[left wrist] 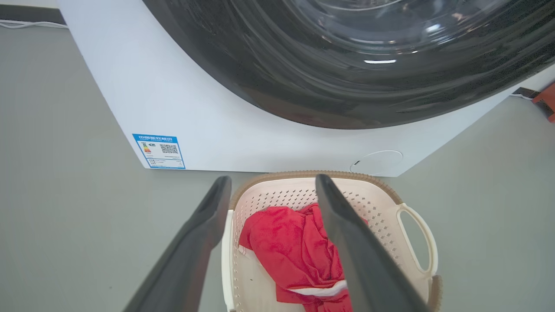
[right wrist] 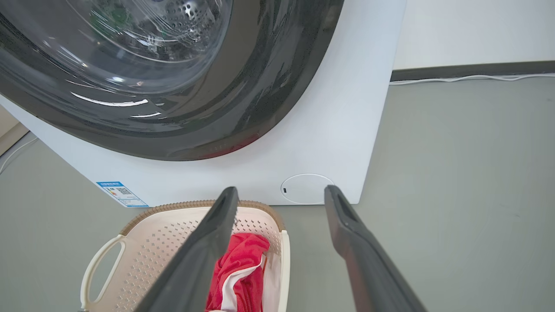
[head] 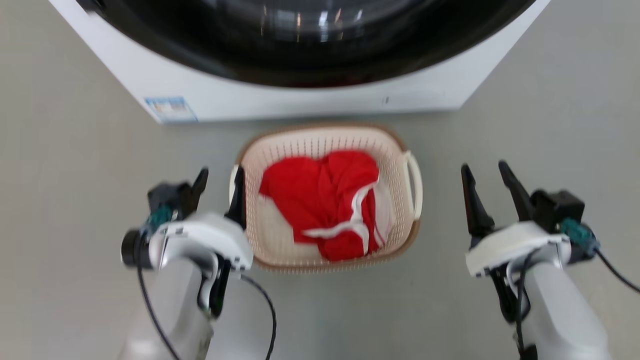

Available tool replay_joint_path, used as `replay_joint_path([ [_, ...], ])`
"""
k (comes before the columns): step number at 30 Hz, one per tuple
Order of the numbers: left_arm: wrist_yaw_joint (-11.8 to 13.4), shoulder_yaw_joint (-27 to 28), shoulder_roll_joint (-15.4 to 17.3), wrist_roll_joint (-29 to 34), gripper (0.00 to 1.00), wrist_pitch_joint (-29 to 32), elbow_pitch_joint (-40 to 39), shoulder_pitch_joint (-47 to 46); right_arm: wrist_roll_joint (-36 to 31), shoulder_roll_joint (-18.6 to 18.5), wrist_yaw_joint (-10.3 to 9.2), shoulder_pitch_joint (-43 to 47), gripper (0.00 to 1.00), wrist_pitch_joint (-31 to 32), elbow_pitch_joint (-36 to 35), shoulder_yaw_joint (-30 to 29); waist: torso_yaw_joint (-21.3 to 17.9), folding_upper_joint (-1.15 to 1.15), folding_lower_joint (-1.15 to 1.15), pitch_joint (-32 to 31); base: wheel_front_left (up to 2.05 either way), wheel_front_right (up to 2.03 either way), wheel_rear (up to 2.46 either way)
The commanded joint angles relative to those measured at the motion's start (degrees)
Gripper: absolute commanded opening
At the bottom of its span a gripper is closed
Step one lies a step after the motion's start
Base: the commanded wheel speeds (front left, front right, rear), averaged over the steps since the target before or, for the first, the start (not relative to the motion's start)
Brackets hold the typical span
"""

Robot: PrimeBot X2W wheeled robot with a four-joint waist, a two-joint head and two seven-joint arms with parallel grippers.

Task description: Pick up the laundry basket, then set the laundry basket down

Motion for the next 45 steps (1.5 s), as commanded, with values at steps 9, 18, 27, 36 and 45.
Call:
replay_joint_path([
  [9, -1.01, 7.34, 0.24, 3.2, 1.0, -0.35, -9.29, 13.1, -3.08, 0.4, -0.09, 9.57, 1.0, -0.28, -5.92, -0.79, -0.21, 0.0, 0.0, -15.65, 0.0, 0.0, 0.0],
  [18, -0.59, 9.47, -0.2, 3.22, 1.0, -0.35, -12.89, 21.88, -3.91, 0.4, -0.09, 15.91, 1.0, -0.28, -9.36, -1.03, -0.21, 0.0, 0.0, -22.72, 0.0, 0.0, 0.0],
  [27, 0.09, 10.59, -0.3, 2.87, 1.0, -0.35, -17.72, 29.25, -4.03, 0.4, -0.09, 21.1, 1.0, -0.28, -11.73, -1.33, -0.38, 0.0, 0.0, -26.23, 0.0, 0.0, 0.0],
  [36, 1.32, 11.74, -0.32, 3.74, 1.0, -0.35, -20.86, 31.55, -5.27, 0.4, -0.09, 22.62, 1.0, -0.28, -12.43, -2.08, 0.5, 0.0, 0.0, -27.22, 0.0, 0.0, 0.0],
  [45, 1.39, 12.88, -0.28, 3.01, 1.0, -0.35, -21.86, 31.43, -5.86, 0.4, -0.09, 21.66, 1.0, -0.28, -12.23, -1.9, 0.85, 0.0, 0.0, -27.69, 0.0, 0.0, 0.0],
])
